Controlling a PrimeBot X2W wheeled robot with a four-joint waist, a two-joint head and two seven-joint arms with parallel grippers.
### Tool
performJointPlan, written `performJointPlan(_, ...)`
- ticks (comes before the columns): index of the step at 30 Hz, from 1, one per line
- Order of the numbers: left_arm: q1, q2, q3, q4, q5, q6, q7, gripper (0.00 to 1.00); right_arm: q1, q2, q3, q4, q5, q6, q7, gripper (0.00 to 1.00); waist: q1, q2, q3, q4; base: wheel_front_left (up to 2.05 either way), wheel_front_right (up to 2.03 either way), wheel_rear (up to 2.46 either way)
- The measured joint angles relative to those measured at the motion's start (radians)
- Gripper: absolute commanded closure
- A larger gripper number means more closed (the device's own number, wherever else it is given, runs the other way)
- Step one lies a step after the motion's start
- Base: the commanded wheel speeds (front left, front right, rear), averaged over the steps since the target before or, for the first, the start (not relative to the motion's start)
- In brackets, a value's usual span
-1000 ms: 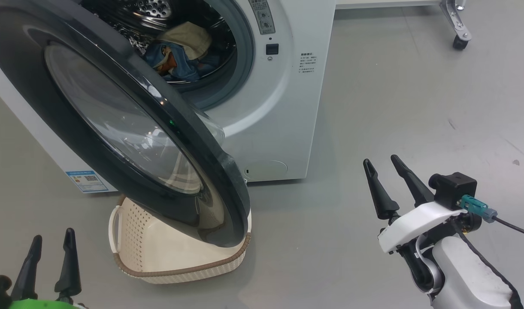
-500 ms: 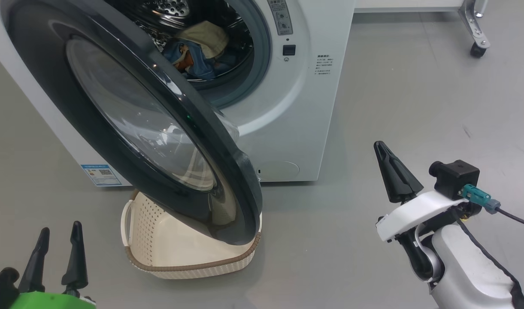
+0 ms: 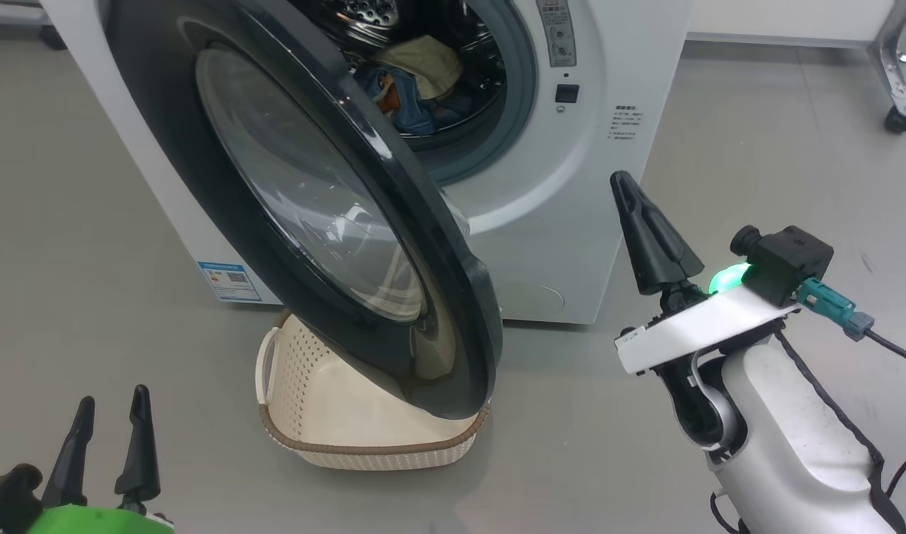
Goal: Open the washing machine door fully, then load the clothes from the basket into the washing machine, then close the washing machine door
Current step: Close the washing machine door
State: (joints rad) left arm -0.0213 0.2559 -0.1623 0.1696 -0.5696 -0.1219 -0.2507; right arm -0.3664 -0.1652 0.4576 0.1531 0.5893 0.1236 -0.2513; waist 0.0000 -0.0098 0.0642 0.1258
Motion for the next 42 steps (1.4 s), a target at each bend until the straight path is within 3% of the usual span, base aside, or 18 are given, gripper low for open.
performJointPlan(8, 0.0, -0.001, 0.001, 0.003, 0.0, 0.0, -0.001, 0.0, -0.029, 0.011, 0.052, -0.111, -0.001, 0.0, 0.0, 1.0, 0.0, 0.0, -0.013, 0.063, 0.0, 0.0, 0.0)
performJointPlan(20, 0.001, -0.002, 0.021, 0.004, 0.0, 0.0, -0.001, 0.0, -0.047, 0.014, 0.275, -0.186, 0.0, 0.0, 0.0, 1.0, 0.0, 0.0, -0.022, 0.104, 0.0, 0.0, 0.0)
performJointPlan(30, 0.001, -0.006, 0.026, 0.002, 0.0, 0.0, -0.001, 0.0, -0.026, -0.052, 0.408, -0.064, 0.031, 0.0, 0.0, 1.0, 0.0, 0.0, -0.021, 0.114, 0.0, 0.0, 0.0)
performJointPlan(42, 0.001, -0.007, 0.022, -0.005, -0.002, 0.0, -0.001, 0.0, -0.024, -0.068, 0.424, 0.052, 0.081, 0.0, 0.002, 1.0, 0.0, 0.0, -0.005, 0.119, 0.0, 0.0, 0.0)
